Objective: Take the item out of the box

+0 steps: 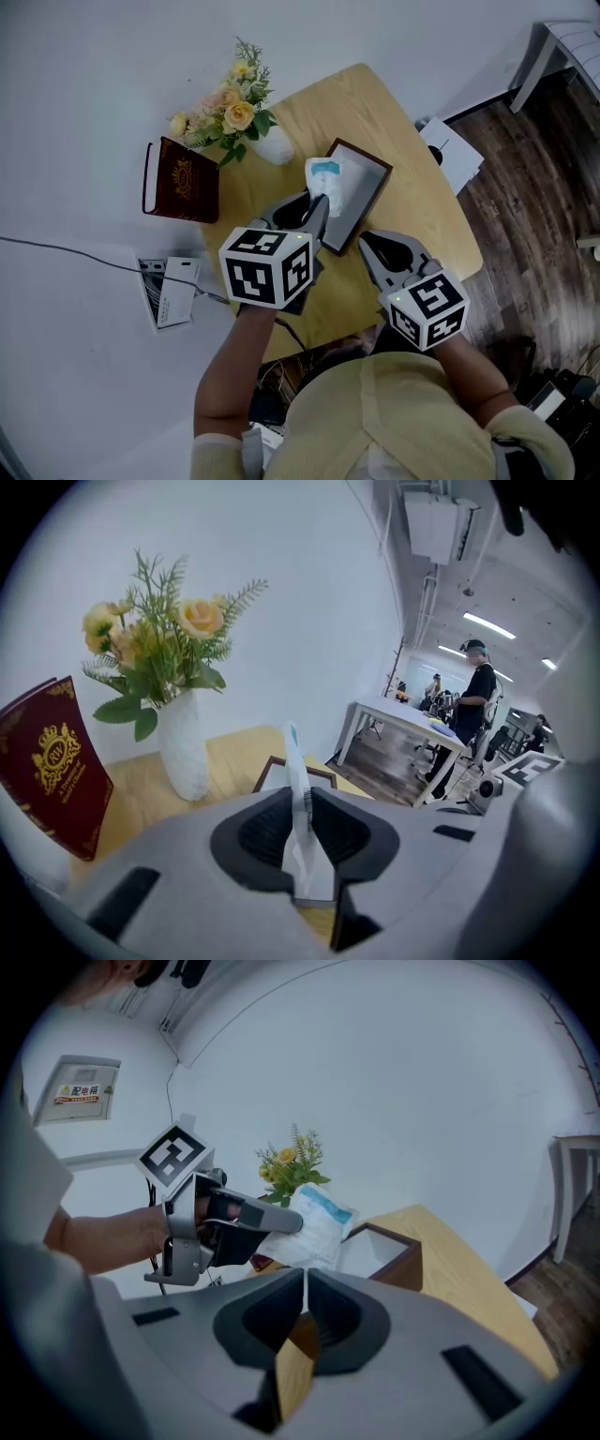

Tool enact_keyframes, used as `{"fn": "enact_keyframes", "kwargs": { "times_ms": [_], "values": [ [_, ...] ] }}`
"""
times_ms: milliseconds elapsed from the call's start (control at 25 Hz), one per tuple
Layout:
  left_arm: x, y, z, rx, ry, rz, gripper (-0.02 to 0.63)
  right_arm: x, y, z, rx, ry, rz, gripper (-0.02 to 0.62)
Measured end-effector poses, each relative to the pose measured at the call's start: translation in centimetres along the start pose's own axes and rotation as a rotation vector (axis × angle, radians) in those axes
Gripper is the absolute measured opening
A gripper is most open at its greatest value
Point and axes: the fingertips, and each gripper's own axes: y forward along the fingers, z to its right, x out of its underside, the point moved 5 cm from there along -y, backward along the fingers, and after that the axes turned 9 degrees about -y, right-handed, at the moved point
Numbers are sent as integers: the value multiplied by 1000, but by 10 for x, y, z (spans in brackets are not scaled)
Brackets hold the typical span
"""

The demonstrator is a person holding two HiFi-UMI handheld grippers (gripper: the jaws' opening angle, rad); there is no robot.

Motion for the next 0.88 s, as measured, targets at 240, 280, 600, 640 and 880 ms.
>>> {"fn": "enact_keyframes", "kwargs": {
  "times_ms": [240,280,600,640,880],
  "values": [
    [2,-33,6,-11,73,110,77,-5,-4,-21,4,-37,6,32],
    [3,-38,6,-12,77,129,77,-5,-4,-23,7,-43,7,31],
    [15,-90,-1,-11,52,293,77,-10,-9,-46,40,-76,22,31],
    [18,-95,-3,-9,41,310,77,-11,-9,-48,44,-79,25,32],
    [41,-128,-16,-27,-31,420,77,-11,-8,-67,53,-101,29,31]
  ]
}}
